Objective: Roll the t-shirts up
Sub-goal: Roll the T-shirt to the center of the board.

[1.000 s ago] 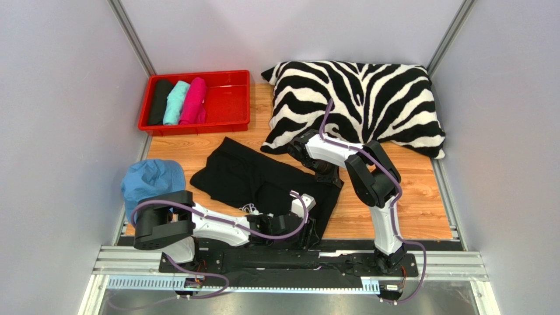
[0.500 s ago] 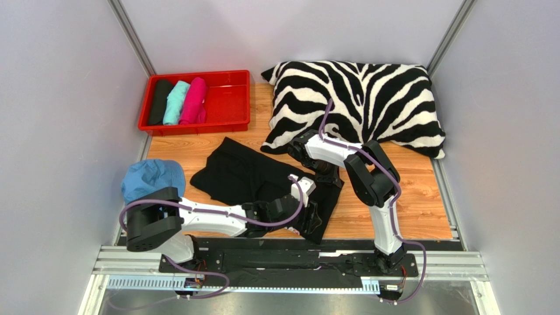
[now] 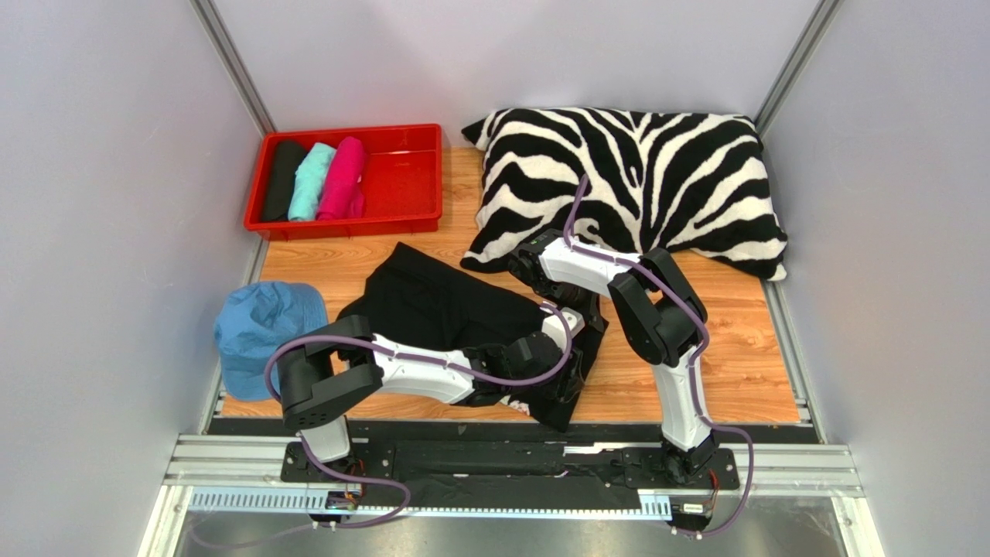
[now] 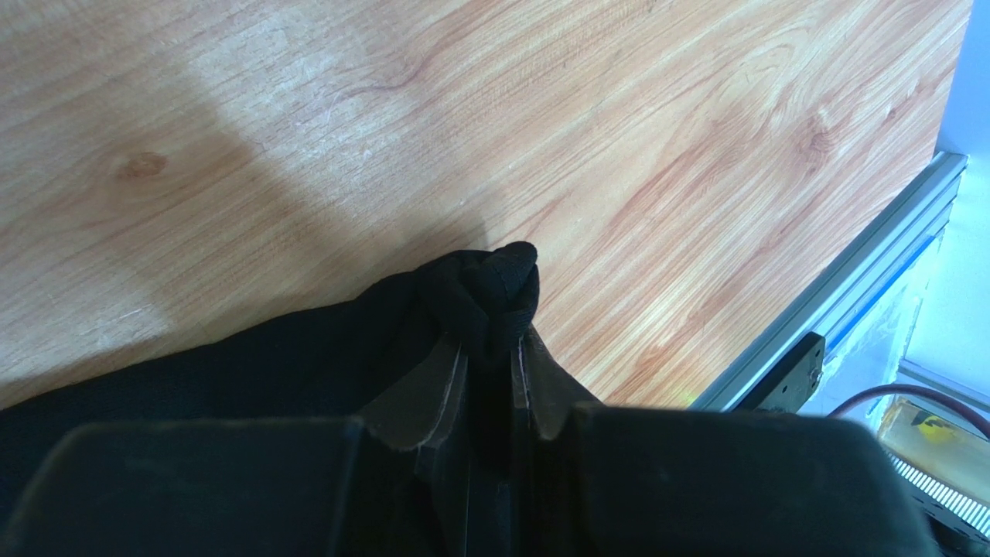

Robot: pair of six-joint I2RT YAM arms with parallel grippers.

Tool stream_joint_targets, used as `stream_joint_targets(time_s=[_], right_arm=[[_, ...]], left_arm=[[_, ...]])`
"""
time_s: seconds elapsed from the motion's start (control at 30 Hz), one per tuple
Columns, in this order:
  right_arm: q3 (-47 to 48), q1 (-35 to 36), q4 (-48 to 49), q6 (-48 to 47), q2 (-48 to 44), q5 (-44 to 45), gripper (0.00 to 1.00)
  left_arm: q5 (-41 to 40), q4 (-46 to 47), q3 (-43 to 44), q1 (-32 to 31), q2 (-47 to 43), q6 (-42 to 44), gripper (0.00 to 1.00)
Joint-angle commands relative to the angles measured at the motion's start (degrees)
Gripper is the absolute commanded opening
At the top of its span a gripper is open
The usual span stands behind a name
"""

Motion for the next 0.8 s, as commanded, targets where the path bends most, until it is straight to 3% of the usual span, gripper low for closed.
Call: stream_joint_targets(time_s=[0.0, 0.1, 0.13, 0.17, 0.3, 0.33, 0.4, 0.5, 0.77], right_arm=[[1.19, 0.31, -1.98, 1.74, -0.12, 0.66, 0.00], [1.28, 0.39, -1.46, 0.95, -0.74, -0.22, 0.04], [1.19, 0.39, -1.28, 0.86, -1.00, -0.39, 0.17], [1.10, 0.39, -1.01, 0.25, -1.61, -0.74, 0.24], [0.83, 0.22, 0.31, -0.72, -3.20, -1.63, 0.48], [0.75, 0.39, 0.39, -0.72, -3.55, -1.71, 0.64], [0.31, 0.31, 1.00, -0.89, -4.78, -1.98, 0.77], [-1.18, 0.13, 2.93, -1.60, -7.58, -2.85, 0.87], [-7.95, -1.98, 13.03, -5.46, -18.22, -6.90, 0.91]], left_arm=[[-1.04, 1.58, 0.67, 0.03, -0.01, -0.05, 0.43], [-2.01, 2.36, -0.56, 0.03, -0.28, -1.10, 0.25], [-2.10, 2.45, -0.74, 0.11, -0.28, -1.28, 0.21], [-2.36, 2.46, -0.91, 0.11, -0.28, -1.72, 0.14], [-2.18, 3.16, -1.97, 0.20, -0.01, -2.69, 0.04], [-2.10, 3.42, -2.15, 0.20, 0.07, -2.95, 0.03], [-2.10, 4.21, -2.93, 0.20, 0.25, -3.74, 0.00], [-2.27, 4.39, -3.46, 0.20, 0.08, -4.53, 0.00], [-3.42, 3.60, -4.26, 0.29, 0.43, -6.56, 0.00]])
